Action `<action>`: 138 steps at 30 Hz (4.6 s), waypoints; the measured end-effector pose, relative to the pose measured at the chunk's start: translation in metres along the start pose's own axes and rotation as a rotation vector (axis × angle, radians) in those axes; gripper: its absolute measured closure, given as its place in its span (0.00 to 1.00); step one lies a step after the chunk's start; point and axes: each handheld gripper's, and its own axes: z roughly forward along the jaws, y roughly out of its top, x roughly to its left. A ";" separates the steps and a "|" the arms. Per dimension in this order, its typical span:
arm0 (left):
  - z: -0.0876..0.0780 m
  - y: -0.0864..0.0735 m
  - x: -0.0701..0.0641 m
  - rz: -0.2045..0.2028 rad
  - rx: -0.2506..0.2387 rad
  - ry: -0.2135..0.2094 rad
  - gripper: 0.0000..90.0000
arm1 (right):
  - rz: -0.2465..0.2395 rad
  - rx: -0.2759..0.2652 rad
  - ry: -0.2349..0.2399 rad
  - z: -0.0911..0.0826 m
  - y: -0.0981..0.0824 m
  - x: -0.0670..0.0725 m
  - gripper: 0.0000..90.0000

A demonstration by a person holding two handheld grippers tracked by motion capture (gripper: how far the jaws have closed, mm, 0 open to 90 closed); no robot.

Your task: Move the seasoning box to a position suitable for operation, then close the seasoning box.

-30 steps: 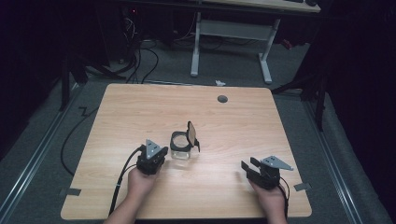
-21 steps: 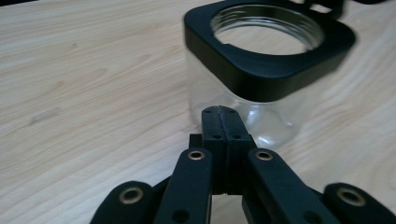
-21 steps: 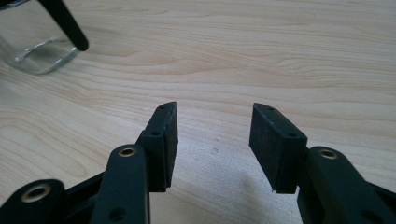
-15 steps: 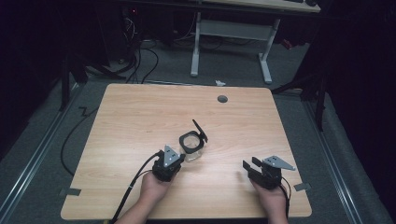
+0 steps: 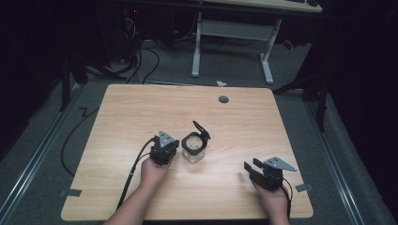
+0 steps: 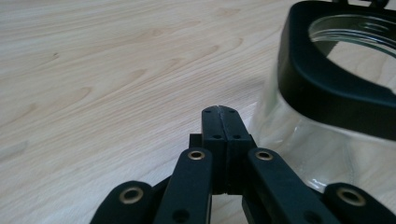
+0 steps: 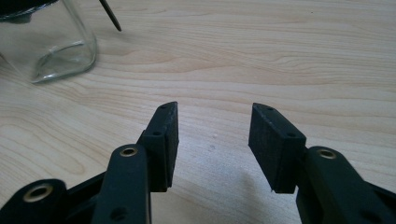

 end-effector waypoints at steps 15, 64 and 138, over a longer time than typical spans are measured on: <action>-0.032 -0.020 -0.031 0.017 0.025 -0.097 1.00 | -0.015 0.010 0.004 0.002 0.000 0.003 0.61; -0.042 -0.049 -0.077 -0.006 0.079 -0.222 1.00 | -0.061 -0.055 0.083 0.012 0.041 0.021 1.00; -0.103 0.015 0.069 -0.011 -0.058 0.131 0.55 | -0.033 -0.038 -0.079 -0.002 0.006 0.008 0.60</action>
